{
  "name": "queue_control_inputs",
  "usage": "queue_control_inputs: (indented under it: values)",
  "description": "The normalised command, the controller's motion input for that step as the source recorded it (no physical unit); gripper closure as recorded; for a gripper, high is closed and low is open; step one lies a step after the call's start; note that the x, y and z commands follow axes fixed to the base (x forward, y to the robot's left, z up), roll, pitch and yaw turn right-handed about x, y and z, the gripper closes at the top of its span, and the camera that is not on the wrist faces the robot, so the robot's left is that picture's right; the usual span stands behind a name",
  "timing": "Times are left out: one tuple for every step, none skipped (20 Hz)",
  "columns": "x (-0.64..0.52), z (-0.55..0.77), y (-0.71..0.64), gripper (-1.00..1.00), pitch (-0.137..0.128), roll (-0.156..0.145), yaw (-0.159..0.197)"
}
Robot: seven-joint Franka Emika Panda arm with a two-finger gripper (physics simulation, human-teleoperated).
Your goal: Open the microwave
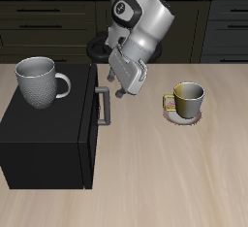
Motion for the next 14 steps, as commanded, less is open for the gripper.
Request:
queue_control_inputs:
  values:
    - [-0.05,-0.03,-0.17,-1.0,-0.004,0.011,-0.045]
    - [-0.02,-0.07,-0.22,-1.0,0.039,-0.085,-0.054]
    - [-0.04,-0.11,-0.23,-1.0,0.072,-0.055,-0.078]
    - [0.01,0.0,-0.13,-1.0,-0.005,0.016,-0.059]
    - [0.04,-0.05,-0.1,-1.0,0.021,-0.02,-0.004]
    - [0.13,-0.05,-0.08,-1.0,0.059,0.041,-0.069]
    - [0.08,0.04,0.01,-1.0,-0.016,0.076,-0.026]
    - [0.11,-0.08,-0.09,-1.0,0.077,0.005,-0.046]
    - [0.08,0.04,0.02,-1.0,0.003,-0.005,-0.003]
    - [0.0,0.07,-0.02,-1.0,-0.029,-0.033,0.003]
    - [0.04,0.05,-0.03,-1.0,-0.001,-0.007,-0.024]
    - [0.02,0.1,-0.12,-1.0,0.008,-0.034,-0.007]
    - [0.02,0.05,-0.15,-1.0,-0.021,-0.024,0.007]
    - [0.12,0.04,0.01,-1.0,0.0,0.0,0.0]
